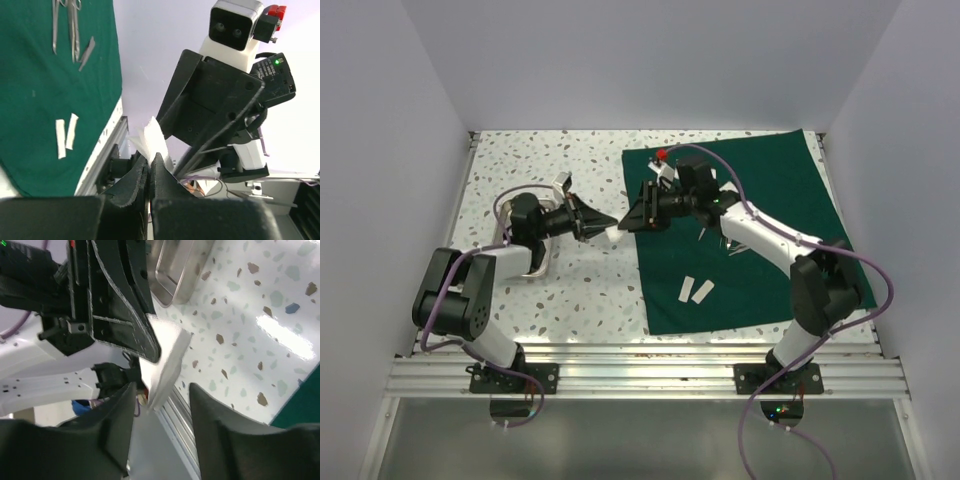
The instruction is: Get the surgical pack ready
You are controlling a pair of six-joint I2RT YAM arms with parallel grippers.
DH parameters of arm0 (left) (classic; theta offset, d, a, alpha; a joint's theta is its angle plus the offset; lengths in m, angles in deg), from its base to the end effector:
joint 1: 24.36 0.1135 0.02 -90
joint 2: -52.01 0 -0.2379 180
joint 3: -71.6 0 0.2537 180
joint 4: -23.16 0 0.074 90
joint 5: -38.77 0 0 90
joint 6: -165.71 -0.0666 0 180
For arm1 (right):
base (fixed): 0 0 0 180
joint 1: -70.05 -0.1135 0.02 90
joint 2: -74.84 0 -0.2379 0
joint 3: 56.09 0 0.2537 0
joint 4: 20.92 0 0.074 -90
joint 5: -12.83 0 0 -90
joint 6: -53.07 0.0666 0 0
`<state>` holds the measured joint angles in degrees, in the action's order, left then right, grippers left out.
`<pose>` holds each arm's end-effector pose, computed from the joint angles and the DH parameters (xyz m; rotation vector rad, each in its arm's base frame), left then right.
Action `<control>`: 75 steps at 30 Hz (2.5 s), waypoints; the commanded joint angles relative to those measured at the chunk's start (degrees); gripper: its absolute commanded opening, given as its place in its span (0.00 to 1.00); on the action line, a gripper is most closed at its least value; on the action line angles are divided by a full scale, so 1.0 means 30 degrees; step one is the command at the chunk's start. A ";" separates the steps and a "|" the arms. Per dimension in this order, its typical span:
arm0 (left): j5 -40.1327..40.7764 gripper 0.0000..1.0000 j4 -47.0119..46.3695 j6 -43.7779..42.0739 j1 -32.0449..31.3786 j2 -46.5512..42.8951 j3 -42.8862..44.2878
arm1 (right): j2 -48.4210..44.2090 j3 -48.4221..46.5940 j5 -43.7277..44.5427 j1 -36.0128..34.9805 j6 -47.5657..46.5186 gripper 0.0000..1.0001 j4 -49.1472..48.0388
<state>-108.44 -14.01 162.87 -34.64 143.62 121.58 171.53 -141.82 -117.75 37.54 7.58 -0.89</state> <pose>0.3108 -0.1133 0.1742 -0.4245 2.0549 -1.9763 0.3171 0.2534 0.2374 -0.2397 2.3528 1.4853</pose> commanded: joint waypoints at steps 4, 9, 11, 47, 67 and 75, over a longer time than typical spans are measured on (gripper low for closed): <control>-0.0793 0.00 0.4636 -0.5509 0.2340 -0.0098 0.1025 | -0.0321 -0.2410 0.2157 0.0523 -0.3000 0.73 0.5585; -0.0706 0.00 0.8999 -0.8773 0.5766 0.0280 0.1934 | -0.1084 -0.1911 0.2510 0.1286 -0.4081 0.76 0.7312; -0.0209 0.00 1.1192 -1.0529 0.7144 0.0487 0.2665 | -0.1347 -0.1444 0.2394 0.1549 -0.4231 0.76 0.7493; 0.6150 0.02 1.9938 -1.8505 0.9404 0.7255 1.0402 | -0.1818 0.0638 0.1426 0.3719 -0.4203 0.76 0.6849; 1.0130 0.70 2.5089 -1.9354 0.8936 0.3949 1.1104 | -0.0383 -0.0942 0.2419 0.3747 -0.3851 0.76 0.6876; 1.3064 0.74 2.7204 -2.0084 0.7592 0.1252 1.1312 | 0.1633 -0.2818 0.8215 0.5353 -0.2887 0.73 0.6850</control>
<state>-73.34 64.41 105.65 -9.57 151.97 153.77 174.24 -147.35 -101.68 50.46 -3.13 20.55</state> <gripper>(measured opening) 0.739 0.735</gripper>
